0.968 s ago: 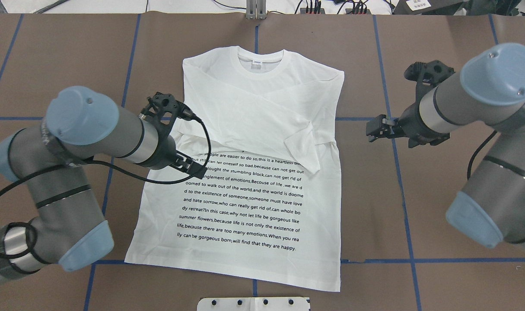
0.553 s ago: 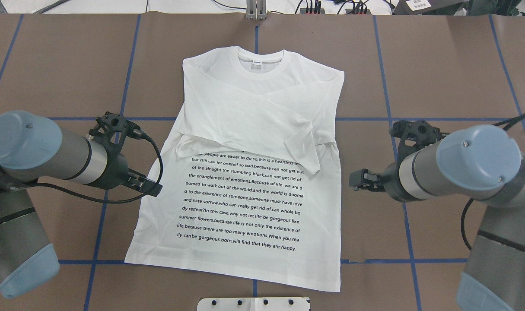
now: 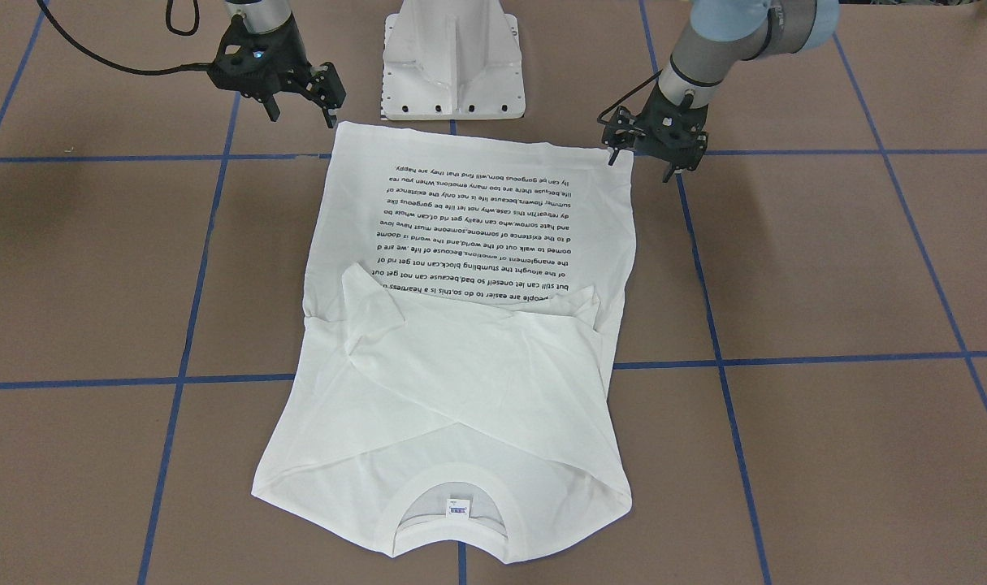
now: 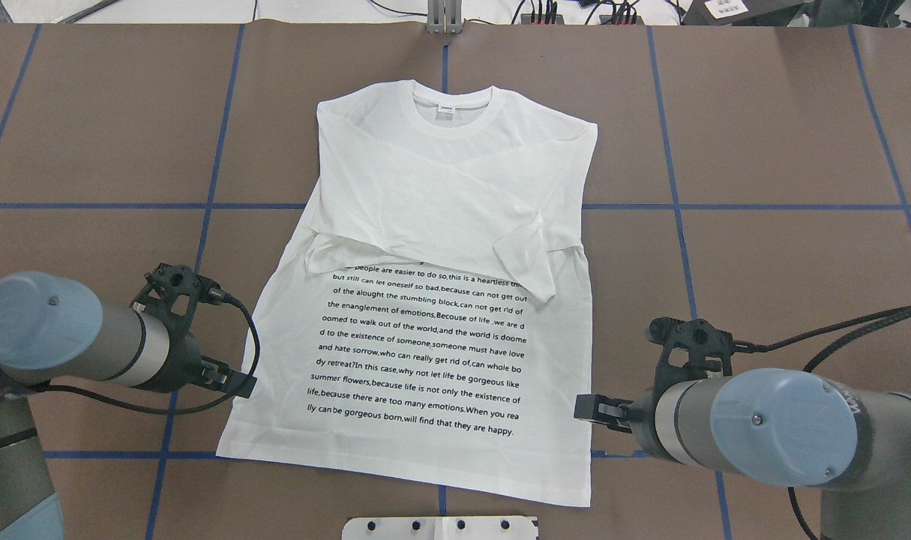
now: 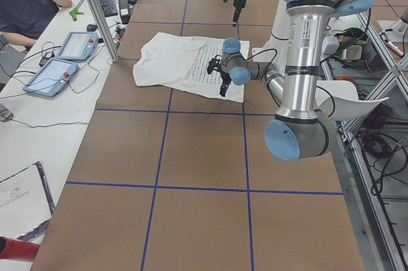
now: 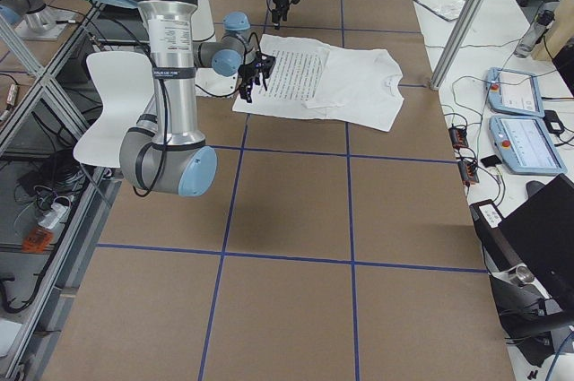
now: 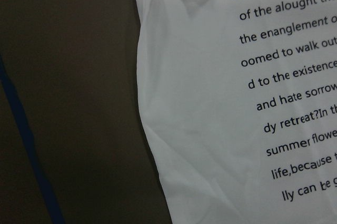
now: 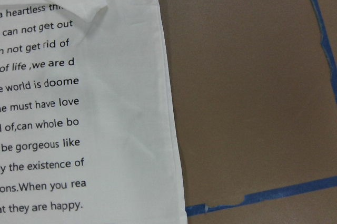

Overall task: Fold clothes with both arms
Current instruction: 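Move both grippers down to the shirt hem corners nearest the robot, then grasp the hem corners with the left and right grippers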

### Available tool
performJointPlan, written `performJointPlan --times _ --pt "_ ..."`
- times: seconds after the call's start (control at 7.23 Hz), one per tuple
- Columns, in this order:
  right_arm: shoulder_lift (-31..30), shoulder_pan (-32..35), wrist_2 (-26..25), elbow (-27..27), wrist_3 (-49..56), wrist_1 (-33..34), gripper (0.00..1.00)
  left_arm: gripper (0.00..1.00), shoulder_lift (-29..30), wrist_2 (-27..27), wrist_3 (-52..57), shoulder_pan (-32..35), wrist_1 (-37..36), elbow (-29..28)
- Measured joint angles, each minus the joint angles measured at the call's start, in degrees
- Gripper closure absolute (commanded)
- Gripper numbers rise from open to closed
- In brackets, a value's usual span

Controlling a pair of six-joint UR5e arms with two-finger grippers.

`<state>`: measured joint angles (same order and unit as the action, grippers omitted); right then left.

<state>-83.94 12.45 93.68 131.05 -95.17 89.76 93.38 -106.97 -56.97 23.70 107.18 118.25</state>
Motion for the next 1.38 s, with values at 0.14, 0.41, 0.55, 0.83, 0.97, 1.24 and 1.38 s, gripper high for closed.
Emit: performJointPlan --times 0.14,0.41,0.55,0.83,0.97,1.24,1.38 --pt "0.0 -0.3 -0.2 0.0 -0.2 0.0 0.0 0.04 -0.1 1.2 -2.9 -2.3 0.1 -0.1" --pt "-0.1 -0.5 -0.3 0.0 -0.3 0.1 0.0 0.06 -0.2 3.0 -6.7 -5.3 0.2 -1.1" --pt "-0.1 -0.6 -0.4 0.0 -0.3 0.1 0.0 0.07 -0.2 3.2 -7.8 -6.1 0.2 -1.7" --pt "-0.1 -0.6 -0.4 0.0 -0.3 0.1 0.0 0.16 -0.2 3.3 -8.9 -7.6 0.2 -2.3" --pt "-0.1 -0.7 -0.4 0.0 -0.3 0.1 0.0 0.29 -0.2 3.3 -9.1 -8.2 0.2 -2.5" --pt "-0.1 -0.7 -0.4 0.0 -0.4 0.1 0.0 0.49 -0.3 3.3 -9.1 -8.6 0.2 -2.8" --pt "-0.1 -0.7 -0.4 0.0 -0.4 0.1 0.0 0.65 -0.3 3.2 -9.1 -8.6 0.2 -2.9"
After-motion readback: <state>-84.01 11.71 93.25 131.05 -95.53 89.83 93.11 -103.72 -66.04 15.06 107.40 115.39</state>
